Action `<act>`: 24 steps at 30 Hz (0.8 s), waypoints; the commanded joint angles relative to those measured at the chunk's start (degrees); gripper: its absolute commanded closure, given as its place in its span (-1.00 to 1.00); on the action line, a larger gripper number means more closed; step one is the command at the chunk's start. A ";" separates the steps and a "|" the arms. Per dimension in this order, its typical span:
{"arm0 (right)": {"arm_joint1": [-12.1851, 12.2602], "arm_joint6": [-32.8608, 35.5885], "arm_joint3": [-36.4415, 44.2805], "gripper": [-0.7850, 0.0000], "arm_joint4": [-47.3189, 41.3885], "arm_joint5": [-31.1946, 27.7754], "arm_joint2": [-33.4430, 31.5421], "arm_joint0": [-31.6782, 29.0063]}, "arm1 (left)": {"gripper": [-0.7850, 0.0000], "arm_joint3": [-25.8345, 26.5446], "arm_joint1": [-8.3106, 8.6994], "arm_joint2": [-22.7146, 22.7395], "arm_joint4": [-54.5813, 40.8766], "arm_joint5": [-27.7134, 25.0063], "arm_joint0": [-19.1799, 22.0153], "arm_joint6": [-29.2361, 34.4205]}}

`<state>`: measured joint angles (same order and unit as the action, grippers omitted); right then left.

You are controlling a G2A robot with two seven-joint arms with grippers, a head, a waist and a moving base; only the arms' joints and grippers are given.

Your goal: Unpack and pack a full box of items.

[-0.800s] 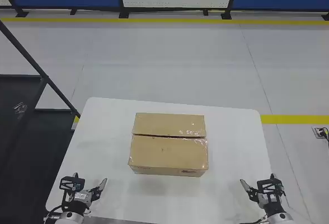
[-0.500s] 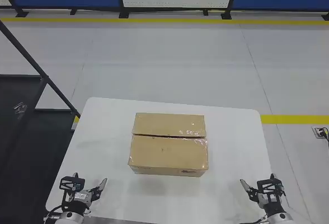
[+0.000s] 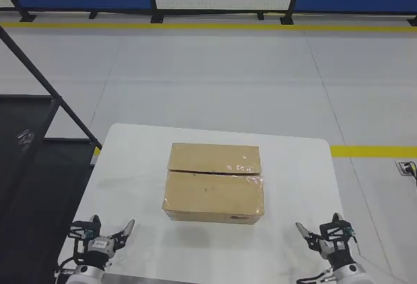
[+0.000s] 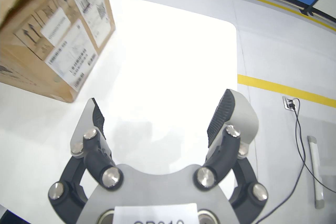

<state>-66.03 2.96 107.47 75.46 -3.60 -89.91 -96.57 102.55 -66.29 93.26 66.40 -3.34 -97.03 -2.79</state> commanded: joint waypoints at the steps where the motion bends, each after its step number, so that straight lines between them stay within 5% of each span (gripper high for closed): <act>1: -0.10 1.68 1.81 -1.00 0.91 -0.63 1.54 2.10 | -1.00 0.17 0.07 1.30 -2.75 -2.60 1.34 -0.88; 9: -0.92 8.98 5.09 -1.00 0.23 -2.41 9.38 11.37 | -1.00 -3.10 0.34 4.40 -5.98 -11.38 5.29 -8.21; 19: -0.92 8.98 5.09 -1.00 0.23 -2.41 9.38 11.37 | -1.00 -3.30 0.32 4.28 -6.17 -11.37 5.28 -7.95; 24: -0.88 7.33 3.32 -1.00 -14.53 -10.93 5.96 12.95 | -1.00 -2.80 0.01 2.95 -12.45 -12.44 8.13 -4.59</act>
<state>-66.96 10.69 110.95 66.80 -11.25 -83.23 -84.15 99.41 -66.25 96.14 55.71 -14.96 -89.25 -7.77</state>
